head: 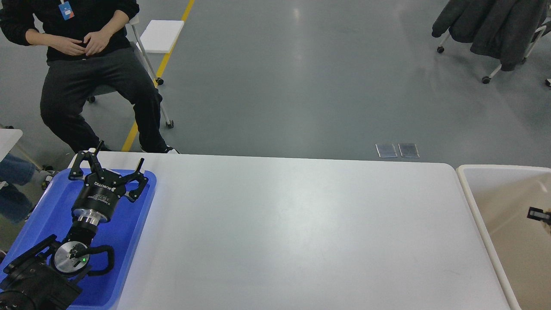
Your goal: Tidy desktop
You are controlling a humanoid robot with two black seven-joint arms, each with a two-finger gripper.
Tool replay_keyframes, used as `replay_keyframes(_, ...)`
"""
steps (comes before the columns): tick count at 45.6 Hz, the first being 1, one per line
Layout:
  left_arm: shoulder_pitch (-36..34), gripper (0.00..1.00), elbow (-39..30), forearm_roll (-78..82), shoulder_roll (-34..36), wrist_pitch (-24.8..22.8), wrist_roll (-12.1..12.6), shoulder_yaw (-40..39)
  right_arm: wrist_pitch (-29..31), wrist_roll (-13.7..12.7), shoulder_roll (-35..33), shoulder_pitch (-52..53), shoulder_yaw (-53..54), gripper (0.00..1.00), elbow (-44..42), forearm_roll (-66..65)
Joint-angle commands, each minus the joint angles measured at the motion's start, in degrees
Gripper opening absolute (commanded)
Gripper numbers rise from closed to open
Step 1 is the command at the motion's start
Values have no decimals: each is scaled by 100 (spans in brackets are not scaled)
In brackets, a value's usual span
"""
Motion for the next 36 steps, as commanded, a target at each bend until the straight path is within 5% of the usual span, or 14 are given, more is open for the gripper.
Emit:
replay_keyframes(1, 0, 99, 0, 0, 0, 0, 0, 0, -253, -6, 669, -439, 61, 0, -909, 9)
replay_keyframes(23, 0, 99, 0, 0, 0, 0, 0, 0, -305, -42, 828, -545, 360, 0, -1006, 9)
replay_keyframes(27, 0, 99, 0, 0, 0, 0, 0, 0, -305, -42, 767, -492, 562, 67, -918, 52)
replay_keyframes(36, 0, 99, 0, 0, 0, 0, 0, 0, -499, -42, 626, -536, 949, 80, -962, 193)
